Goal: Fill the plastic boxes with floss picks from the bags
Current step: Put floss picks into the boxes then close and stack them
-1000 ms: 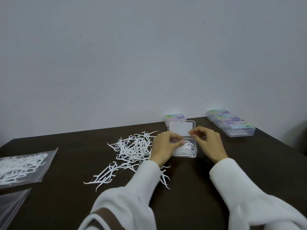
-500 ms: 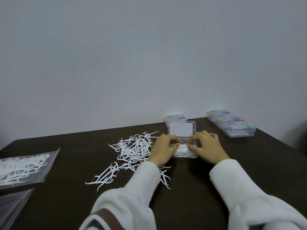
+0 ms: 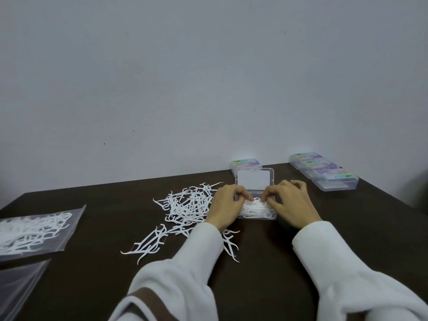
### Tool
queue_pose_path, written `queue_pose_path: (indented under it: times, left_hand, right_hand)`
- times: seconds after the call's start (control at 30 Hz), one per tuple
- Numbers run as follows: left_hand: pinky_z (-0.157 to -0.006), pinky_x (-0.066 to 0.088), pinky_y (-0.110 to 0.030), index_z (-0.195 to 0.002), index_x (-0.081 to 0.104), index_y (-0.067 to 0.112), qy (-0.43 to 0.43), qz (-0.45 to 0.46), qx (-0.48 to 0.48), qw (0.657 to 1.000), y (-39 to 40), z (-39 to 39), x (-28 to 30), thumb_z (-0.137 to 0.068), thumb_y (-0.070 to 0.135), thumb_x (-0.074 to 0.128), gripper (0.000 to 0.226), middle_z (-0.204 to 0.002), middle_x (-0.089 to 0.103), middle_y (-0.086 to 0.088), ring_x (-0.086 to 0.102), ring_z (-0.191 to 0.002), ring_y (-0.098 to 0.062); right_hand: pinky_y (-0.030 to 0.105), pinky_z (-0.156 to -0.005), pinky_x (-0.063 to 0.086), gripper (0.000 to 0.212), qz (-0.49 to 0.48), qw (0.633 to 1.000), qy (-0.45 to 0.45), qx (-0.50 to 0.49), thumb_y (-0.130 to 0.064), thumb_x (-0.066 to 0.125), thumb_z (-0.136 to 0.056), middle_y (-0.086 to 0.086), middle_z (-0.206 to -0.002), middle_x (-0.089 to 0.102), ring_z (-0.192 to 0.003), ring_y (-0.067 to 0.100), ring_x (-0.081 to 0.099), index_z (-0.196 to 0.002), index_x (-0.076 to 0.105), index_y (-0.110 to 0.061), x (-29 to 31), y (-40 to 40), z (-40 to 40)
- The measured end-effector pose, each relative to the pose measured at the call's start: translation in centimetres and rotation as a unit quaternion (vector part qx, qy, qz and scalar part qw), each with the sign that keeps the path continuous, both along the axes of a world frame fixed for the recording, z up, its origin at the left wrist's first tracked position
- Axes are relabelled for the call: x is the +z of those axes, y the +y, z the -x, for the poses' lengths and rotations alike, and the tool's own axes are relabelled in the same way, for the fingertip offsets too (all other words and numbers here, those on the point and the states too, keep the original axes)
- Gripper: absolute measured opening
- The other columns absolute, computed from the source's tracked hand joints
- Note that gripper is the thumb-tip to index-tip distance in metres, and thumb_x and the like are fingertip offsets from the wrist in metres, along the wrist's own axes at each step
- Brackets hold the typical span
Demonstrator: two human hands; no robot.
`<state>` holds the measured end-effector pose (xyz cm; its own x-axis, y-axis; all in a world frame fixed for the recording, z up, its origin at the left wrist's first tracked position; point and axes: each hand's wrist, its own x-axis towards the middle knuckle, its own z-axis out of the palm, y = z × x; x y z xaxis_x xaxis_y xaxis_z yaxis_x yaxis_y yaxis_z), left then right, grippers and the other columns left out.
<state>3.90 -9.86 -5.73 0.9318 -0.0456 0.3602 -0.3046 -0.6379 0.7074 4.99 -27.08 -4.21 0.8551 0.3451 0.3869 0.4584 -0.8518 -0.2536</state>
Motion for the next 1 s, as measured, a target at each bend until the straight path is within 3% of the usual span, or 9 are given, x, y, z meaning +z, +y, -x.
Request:
queue_pose_path:
  times: [0.13,0.3,0.43,0.5,0.63,0.7,0.83,0.9,1.0]
  left_hand:
    - [-0.081,0.048,-0.024,-0.083,0.073,0.021,-0.006,0.016,-0.002,1.0,0.3,0.1,0.2,-0.088,0.003,0.052,0.028,-0.086,0.069,0.01,0.061,-0.088,-0.01]
    - [-0.07,0.043,-0.011,-0.085,0.073,0.019,-0.016,0.031,-0.004,0.999,1.8,1.1,0.5,-0.087,0.001,0.049,0.03,-0.086,0.069,0.008,0.061,-0.084,-0.006]
    - [-0.079,0.043,-0.012,-0.082,0.073,0.023,-0.019,0.028,-0.001,0.999,4.0,3.0,0.7,-0.086,-0.003,0.049,0.035,-0.086,0.069,0.009,0.061,-0.087,-0.003]
    - [-0.083,0.043,-0.011,-0.081,0.072,0.024,-0.017,0.032,0.006,0.999,5.5,4.2,1.1,-0.086,-0.003,0.05,0.035,-0.087,0.07,0.011,0.061,-0.089,0.0]
    - [-0.081,0.04,-0.005,-0.083,0.072,0.024,-0.002,0.021,0.041,0.999,8.7,6.6,1.2,-0.089,0.0,0.051,0.033,-0.092,0.069,0.015,0.058,-0.093,0.009]
    - [-0.084,0.045,-0.013,-0.086,0.072,0.026,0.019,0.011,0.063,0.998,10.7,7.9,1.2,-0.09,0.004,0.053,0.029,-0.097,0.069,0.014,0.059,-0.096,0.006]
    - [-0.09,0.04,-0.02,-0.103,0.066,0.027,0.071,-0.071,0.11,0.989,14.3,10.0,1.4,-0.088,0.023,0.065,0.016,-0.112,0.062,0.008,0.053,-0.108,-0.005]
    - [-0.088,0.035,-0.02,-0.112,0.063,0.027,0.108,-0.118,0.129,0.979,15.6,11.0,1.6,-0.085,0.035,0.067,0.029,-0.115,0.057,0.008,0.048,-0.111,-0.006]
    - [-0.084,0.038,-0.018,-0.119,0.059,0.025,0.16,-0.118,0.129,0.972,16.7,12.1,1.8,-0.078,0.044,0.072,0.047,-0.112,0.056,0.006,0.052,-0.104,-0.007]
  right_hand:
    - [0.032,-0.106,0.015,0.016,0.021,0.999,-0.049,0.002,-0.028,0.05,-0.092,-0.012,-0.108,0.06,-0.108,0.007,0.046,-0.095,0.066,-0.03,0.1,0.6,0.3]
    - [0.029,-0.097,0.025,0.015,-0.013,0.996,-0.048,0.078,-0.022,0.052,-0.09,-0.014,-0.09,0.053,-0.087,0.002,0.042,-0.089,0.066,-0.027,0.2,1.8,0.8]
    - [0.018,-0.073,0.037,0.012,-0.047,0.986,-0.009,0.161,-0.021,0.057,-0.087,-0.012,-0.085,0.057,-0.078,0.001,0.047,-0.09,0.067,-0.026,0.6,3.5,2.2]
    - [0.022,-0.077,0.046,0.013,-0.037,0.979,0.03,0.199,-0.029,0.058,-0.086,-0.011,-0.092,0.061,-0.08,0.001,0.052,-0.096,0.065,-0.027,0.7,4.5,2.9]
    - [0.029,-0.098,0.041,0.061,0.063,0.974,0.107,0.19,-0.059,0.058,-0.079,-0.01,-0.125,0.045,-0.109,0.006,0.048,-0.13,0.05,-0.027,-0.1,6.3,4.3]
    - [0.033,-0.102,0.039,0.073,0.101,0.973,0.119,0.171,-0.063,0.057,-0.078,-0.008,-0.132,0.041,-0.12,0.01,0.043,-0.138,0.04,-0.025,-0.3,7.0,4.7]
    - [0.032,-0.099,0.041,0.065,0.101,0.974,0.122,0.162,-0.055,0.059,-0.082,-0.004,-0.126,0.046,-0.117,0.012,0.046,-0.136,0.044,-0.023,-0.1,7.8,4.8]
    - [0.03,-0.094,0.043,0.056,0.107,0.974,0.123,0.158,-0.054,0.06,-0.082,-0.004,-0.118,0.051,-0.11,0.012,0.05,-0.128,0.052,-0.024,0.1,7.8,5.0]
    - [0.026,-0.085,0.045,0.043,0.104,0.978,0.115,0.141,-0.053,0.061,-0.081,-0.008,-0.101,0.055,-0.097,0.009,0.053,-0.114,0.059,-0.026,0.3,7.8,5.3]
